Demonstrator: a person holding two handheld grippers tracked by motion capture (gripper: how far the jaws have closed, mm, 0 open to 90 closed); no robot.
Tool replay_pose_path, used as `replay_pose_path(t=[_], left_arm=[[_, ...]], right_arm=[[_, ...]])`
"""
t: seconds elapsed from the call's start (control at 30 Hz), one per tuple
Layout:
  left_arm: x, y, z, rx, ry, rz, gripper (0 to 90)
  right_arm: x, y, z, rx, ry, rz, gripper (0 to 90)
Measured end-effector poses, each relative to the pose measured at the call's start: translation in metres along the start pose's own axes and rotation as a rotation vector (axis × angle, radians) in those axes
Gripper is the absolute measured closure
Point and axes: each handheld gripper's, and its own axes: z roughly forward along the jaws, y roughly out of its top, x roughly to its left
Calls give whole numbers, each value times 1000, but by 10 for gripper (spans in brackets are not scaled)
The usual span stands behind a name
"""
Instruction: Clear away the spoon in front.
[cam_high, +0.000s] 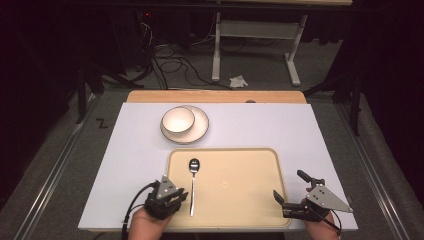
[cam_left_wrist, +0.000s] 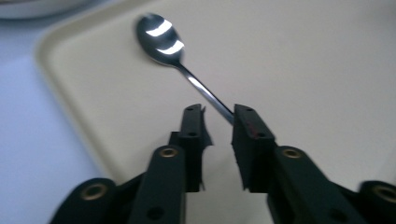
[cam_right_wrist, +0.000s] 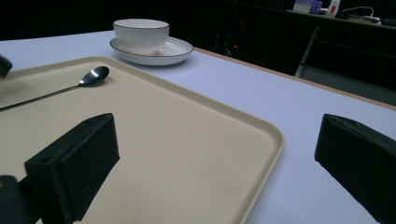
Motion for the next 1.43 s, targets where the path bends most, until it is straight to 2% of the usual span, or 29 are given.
replay_pose_path(t=[0.1,0.17,0.27,0.37,0.4,0.5,0.8,0.97,1.43], left_arm=[[25,-4,-15,-72,25,-52,577],[37,-8,-24,-116,58,-68,509],[50,-14,-38,-176,112,-84,362],[58,-19,-46,-202,150,-80,243],[60,-21,-48,-209,151,-76,210],[65,-23,-50,-197,104,-74,1],[56,-23,-54,-229,132,-34,2],[56,-24,-50,-212,122,-35,2],[58,-25,-52,-217,123,-51,2]], right_arm=[[0,0,0,3,-1,-4,4],[0,0,1,3,1,-5,5],[0,0,0,5,-6,-5,4],[0,0,0,3,-3,4,4],[0,0,0,2,-4,-2,4],[0,0,0,3,-6,0,4],[-1,1,-2,-3,-11,-3,4],[-2,1,-2,-6,-9,-8,4],[0,2,0,-5,0,-18,4]])
